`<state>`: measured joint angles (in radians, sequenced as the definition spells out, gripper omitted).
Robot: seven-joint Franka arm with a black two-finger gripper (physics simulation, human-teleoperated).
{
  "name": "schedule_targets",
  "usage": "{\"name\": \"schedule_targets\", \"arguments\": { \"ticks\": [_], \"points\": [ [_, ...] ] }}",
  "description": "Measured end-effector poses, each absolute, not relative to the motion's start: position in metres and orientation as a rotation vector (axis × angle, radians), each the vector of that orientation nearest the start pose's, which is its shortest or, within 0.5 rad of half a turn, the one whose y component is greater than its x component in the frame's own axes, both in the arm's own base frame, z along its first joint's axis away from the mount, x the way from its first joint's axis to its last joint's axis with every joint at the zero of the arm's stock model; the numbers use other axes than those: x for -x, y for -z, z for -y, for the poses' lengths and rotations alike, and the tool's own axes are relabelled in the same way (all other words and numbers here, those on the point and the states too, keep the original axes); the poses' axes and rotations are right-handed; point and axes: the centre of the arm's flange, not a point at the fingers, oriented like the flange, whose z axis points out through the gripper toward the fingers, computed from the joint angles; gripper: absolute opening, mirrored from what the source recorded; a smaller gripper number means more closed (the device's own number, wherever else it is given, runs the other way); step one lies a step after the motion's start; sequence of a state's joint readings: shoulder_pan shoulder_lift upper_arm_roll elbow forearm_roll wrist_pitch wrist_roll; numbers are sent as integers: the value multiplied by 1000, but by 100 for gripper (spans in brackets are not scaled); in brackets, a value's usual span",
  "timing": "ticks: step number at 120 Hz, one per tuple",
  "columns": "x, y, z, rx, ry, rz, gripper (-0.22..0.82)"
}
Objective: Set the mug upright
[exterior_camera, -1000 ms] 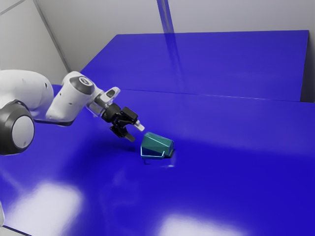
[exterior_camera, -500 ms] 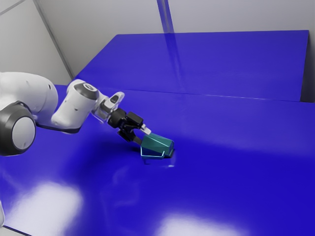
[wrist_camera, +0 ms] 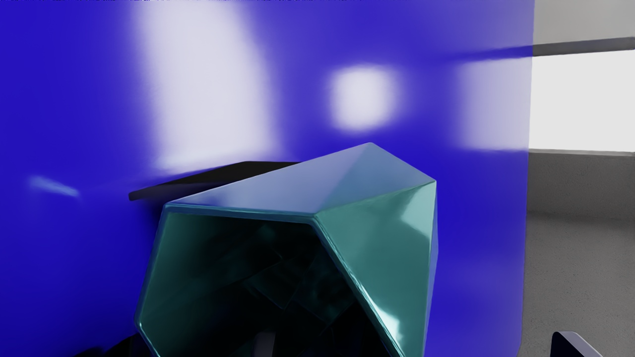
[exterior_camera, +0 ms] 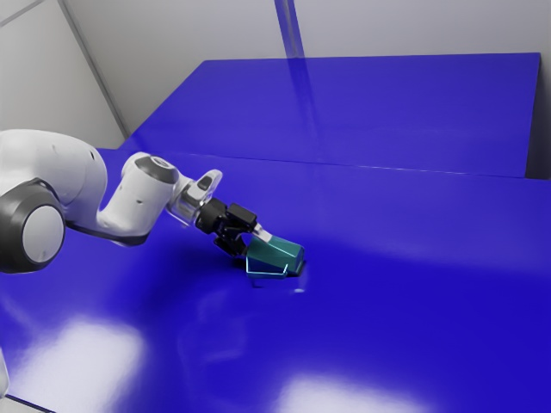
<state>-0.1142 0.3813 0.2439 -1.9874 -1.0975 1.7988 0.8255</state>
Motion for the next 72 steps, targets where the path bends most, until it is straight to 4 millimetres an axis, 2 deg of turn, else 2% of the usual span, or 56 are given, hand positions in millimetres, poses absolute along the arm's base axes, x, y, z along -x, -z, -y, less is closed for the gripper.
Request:
{"name": "schedule_targets", "arguments": {
  "ticks": [40,56,72],
  "points": [
    [-573,-267,16,-2108,13,93,58],
    [-572,-266,18,-2102,10,92,50],
    [-572,-266,18,-2100,8,94,36]
  ]
}}
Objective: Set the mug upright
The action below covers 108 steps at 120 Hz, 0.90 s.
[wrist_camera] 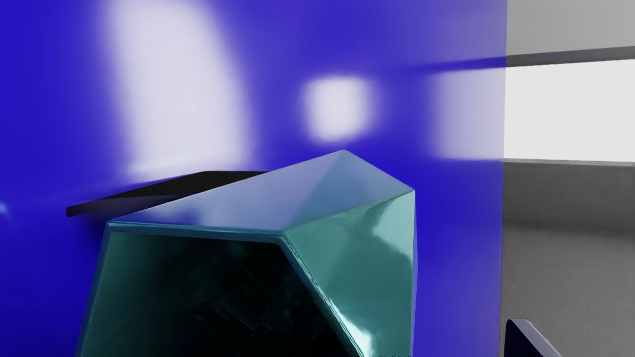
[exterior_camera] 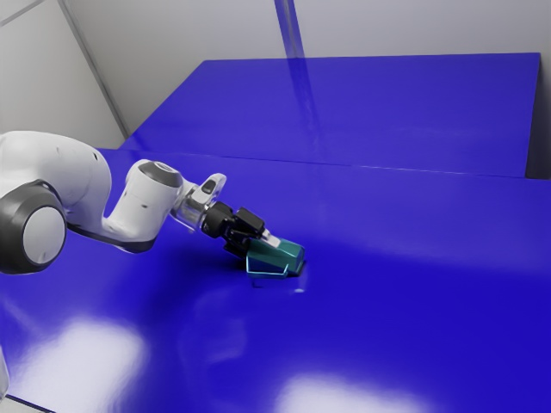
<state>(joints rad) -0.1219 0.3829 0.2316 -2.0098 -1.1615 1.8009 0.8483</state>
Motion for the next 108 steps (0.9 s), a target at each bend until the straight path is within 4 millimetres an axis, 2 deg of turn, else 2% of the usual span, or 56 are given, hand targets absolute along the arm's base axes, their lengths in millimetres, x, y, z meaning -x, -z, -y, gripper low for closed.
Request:
{"name": "schedule_targets", "arguments": {
  "ticks": [45,76,87,96,108],
  "points": [
    [-572,-266,21,-2094,0,100,-3],
    [-575,-273,26,-2113,-11,132,-14],
    [-578,-284,31,-2120,-33,158,-15],
    [-580,-303,33,-2130,-64,186,-16],
    [-582,-349,35,-2175,-130,278,-17]
  ]
}}
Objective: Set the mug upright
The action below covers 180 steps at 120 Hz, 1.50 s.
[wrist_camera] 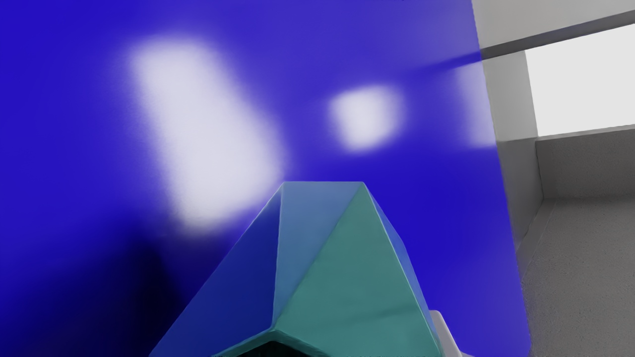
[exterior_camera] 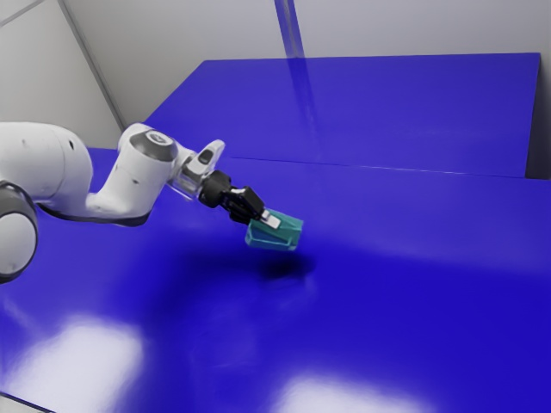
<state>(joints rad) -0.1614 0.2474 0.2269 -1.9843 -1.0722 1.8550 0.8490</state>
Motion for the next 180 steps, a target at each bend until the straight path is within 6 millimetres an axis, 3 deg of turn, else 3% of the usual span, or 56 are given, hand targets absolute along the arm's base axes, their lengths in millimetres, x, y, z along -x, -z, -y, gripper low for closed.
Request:
{"name": "schedule_targets", "arguments": {
  "ticks": [13,33,47,67,82,109,137,180],
  "points": [
    [-578,-399,35,-2275,-183,415,-17],
    [-578,-451,53,-2516,-197,731,-18],
    [-579,-464,51,-2691,-166,916,-18],
    [-580,-450,30,-2871,-61,1014,-18],
    [-581,-434,29,-2937,26,1045,-18],
    [-578,-411,31,-2973,163,1015,-18],
    [-565,-386,10,-2999,277,922,-18],
    [-556,-364,7,-3025,348,890,-18]
  ]
}}
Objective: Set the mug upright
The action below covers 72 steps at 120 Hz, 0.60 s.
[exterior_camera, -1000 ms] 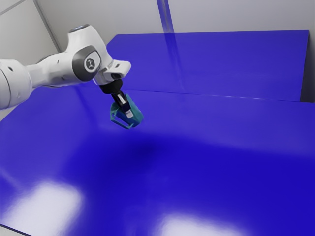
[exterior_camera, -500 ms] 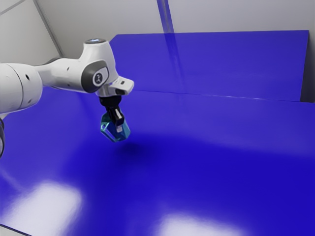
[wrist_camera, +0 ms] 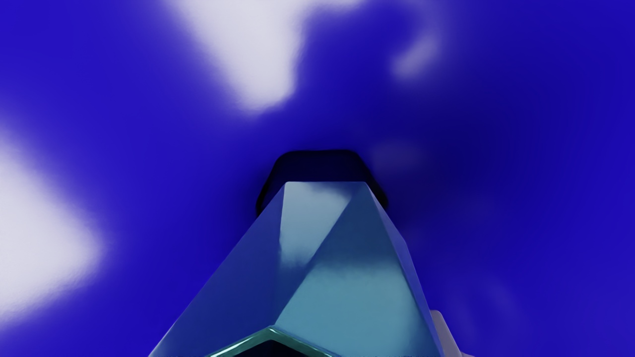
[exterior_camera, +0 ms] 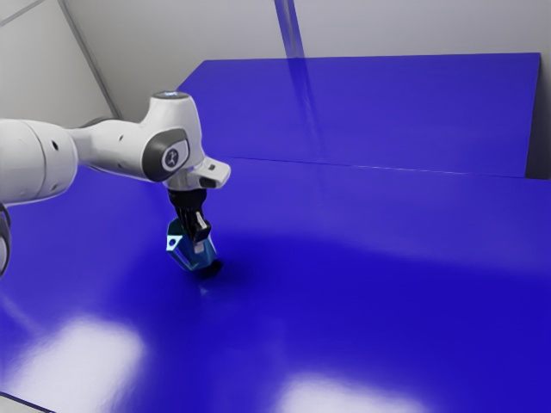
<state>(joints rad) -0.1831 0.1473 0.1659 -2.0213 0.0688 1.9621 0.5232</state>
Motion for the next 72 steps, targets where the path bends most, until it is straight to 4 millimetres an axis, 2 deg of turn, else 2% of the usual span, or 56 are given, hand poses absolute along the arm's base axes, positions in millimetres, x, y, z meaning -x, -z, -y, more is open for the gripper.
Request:
{"name": "schedule_targets", "arguments": {
  "ticks": [17,72],
  "points": [
    [-552,-352,7,2955,-350,-867,-18],
    [-552,-338,8,2947,-319,-843,-18]
  ]
}}
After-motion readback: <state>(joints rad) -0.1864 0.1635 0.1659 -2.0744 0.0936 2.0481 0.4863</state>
